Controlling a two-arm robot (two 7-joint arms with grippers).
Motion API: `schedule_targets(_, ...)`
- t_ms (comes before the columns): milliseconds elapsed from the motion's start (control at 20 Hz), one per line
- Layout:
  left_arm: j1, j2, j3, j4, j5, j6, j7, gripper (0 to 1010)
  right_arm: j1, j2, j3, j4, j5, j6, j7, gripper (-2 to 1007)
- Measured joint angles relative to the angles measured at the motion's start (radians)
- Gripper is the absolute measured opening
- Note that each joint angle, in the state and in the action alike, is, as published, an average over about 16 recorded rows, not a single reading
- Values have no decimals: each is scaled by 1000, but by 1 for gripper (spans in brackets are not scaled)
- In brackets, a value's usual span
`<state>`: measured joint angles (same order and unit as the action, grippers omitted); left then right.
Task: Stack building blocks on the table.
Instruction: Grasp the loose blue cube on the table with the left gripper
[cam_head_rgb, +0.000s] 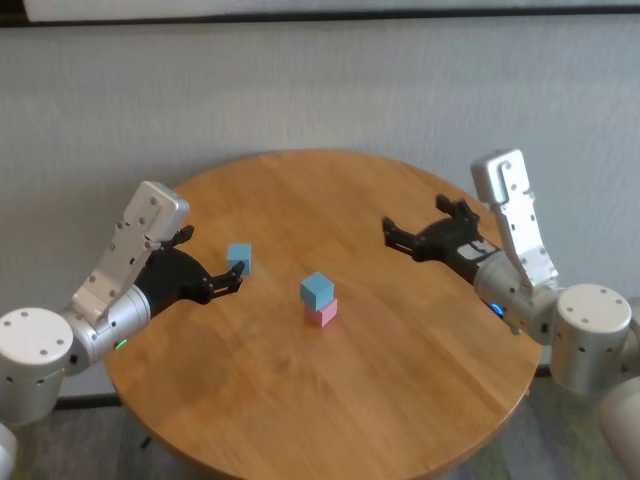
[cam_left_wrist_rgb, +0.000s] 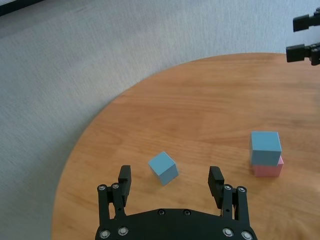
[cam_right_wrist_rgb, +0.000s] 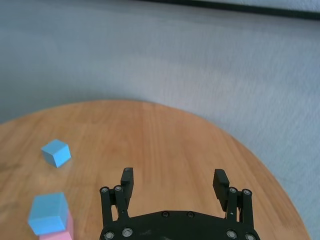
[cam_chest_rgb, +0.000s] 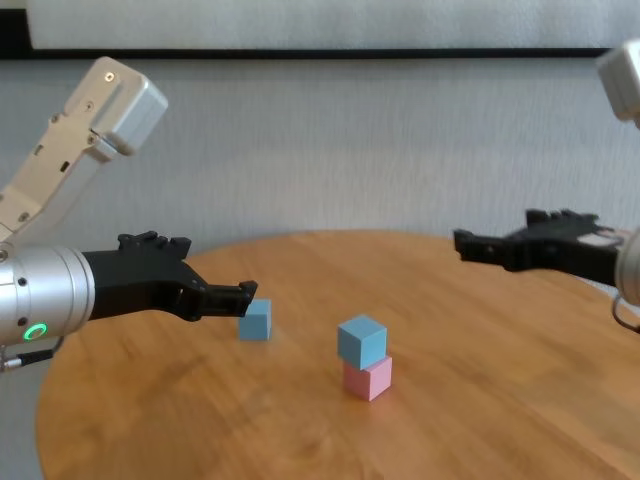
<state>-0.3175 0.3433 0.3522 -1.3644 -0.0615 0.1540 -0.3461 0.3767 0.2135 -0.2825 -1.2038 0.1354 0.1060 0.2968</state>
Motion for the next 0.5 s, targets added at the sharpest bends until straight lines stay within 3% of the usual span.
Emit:
schedule_targets(200,0,0,0,0,0,0,0,1000,-1,15,16,25,2,-4,-5,1005)
schedule_targets(500,-3,-6,-2,12,6,6,10,1000,1,22,20,58,-1,-8,-5,1005)
